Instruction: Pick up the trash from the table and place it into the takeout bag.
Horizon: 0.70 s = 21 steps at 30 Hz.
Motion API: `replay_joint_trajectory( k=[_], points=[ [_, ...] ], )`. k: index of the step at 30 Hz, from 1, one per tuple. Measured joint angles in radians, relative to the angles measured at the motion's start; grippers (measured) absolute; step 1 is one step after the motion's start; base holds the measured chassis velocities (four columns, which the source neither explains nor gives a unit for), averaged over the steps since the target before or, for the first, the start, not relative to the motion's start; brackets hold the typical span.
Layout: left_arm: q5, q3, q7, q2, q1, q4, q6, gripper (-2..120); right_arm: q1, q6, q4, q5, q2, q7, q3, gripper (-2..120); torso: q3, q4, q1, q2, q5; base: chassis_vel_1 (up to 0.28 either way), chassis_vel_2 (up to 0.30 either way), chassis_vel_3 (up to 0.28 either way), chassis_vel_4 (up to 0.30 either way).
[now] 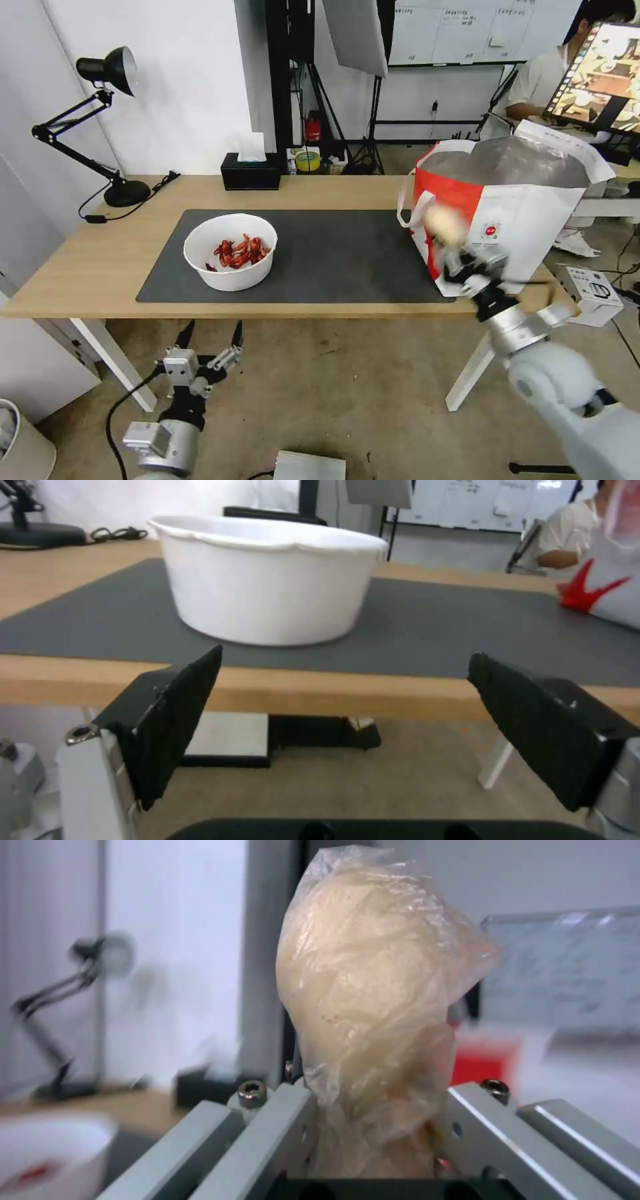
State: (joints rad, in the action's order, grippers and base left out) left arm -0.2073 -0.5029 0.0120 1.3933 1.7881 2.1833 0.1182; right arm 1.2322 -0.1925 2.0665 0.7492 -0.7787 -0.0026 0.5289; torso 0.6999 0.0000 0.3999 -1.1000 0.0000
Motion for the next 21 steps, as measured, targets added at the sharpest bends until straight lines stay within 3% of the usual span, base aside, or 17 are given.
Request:
replay_joint_trajectory(
  k=[8, 11, 13, 15, 21],
  points=[
    [0.015, 0.025, -0.005, 0.001, 0.002, 0.011, 0.012, 100, -0.195, 0.062, -0.048, 0.149, 0.119, 0.119, 0.046, 6, 0.0, 0.0, 0.0, 0.0, 0.0003, 0.0, 0.0, 0.0, 0.0],
    [0.015, 0.028, -0.007, -0.005, -0.001, 0.023, 0.016, 100, -0.331, 0.127, -0.095, 0.203, 0.204, 0.184, -0.017, 6, 0.0, 0.0, 0.0, 0.0, 0.0002, 0.0, 0.0, 0.0, 0.0],
    [0.013, 0.027, -0.008, -0.006, -0.004, 0.026, 0.016, 100, -0.361, 0.143, -0.105, 0.215, 0.22, 0.197, -0.037, 6, 0.0, 0.0001, 0.0, 0.0, 0.0001, 0.0, 0.0, 0.0, 0.0],
    [0.003, 0.021, -0.007, -0.012, -0.011, 0.039, 0.016, 100, -0.464, 0.221, -0.14, 0.249, 0.266, 0.239, -0.101, 6, 0.0, 0.0002, 0.0, 0.0, 0.0001, 0.0, 0.0, 0.0, 0.0],
    [-0.008, 0.016, -0.009, -0.021, -0.015, 0.054, 0.016, 100, -0.652, 0.389, -0.213, 0.311, 0.309, 0.339, -0.248, 5, 0.0, 0.0001, 0.0, 0.0, 0.0001, 0.0, 0.0, 0.0, 0.0]
  ],
)
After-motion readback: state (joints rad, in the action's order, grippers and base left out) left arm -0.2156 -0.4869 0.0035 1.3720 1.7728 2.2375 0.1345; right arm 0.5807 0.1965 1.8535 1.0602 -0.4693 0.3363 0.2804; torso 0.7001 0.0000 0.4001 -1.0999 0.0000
